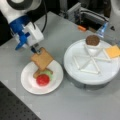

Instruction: Ingredient selection for cheeseburger or sandwich

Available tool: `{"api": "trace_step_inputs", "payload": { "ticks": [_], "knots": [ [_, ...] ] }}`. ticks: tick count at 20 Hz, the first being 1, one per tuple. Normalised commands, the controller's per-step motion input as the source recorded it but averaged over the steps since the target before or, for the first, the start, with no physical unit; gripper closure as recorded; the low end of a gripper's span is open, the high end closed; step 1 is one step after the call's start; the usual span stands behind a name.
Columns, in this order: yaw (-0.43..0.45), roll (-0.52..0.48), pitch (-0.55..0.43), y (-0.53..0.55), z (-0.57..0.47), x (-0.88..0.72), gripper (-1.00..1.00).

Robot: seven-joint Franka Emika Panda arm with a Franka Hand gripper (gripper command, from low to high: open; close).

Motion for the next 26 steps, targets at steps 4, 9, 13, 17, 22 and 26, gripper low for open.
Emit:
{"api": "trace_step_inputs", "payload": {
  "ticks": [4,9,13,17,22,26],
  "knots": [
    [0.044,0.252,-0.16,-0.01,-0.24,0.22,1.0],
    [0.031,0.176,-0.154,-0.05,-0.26,0.17,1.0],
    [0.036,0.161,-0.149,-0.1,-0.19,0.16,1.0],
    [0.041,0.173,-0.155,-0.14,-0.13,0.18,1.0],
    [0.042,0.164,-0.152,-0.15,-0.12,0.2,1.0],
    [0.047,0.156,-0.132,-0.15,-0.07,0.2,1.0]
  ]
}}
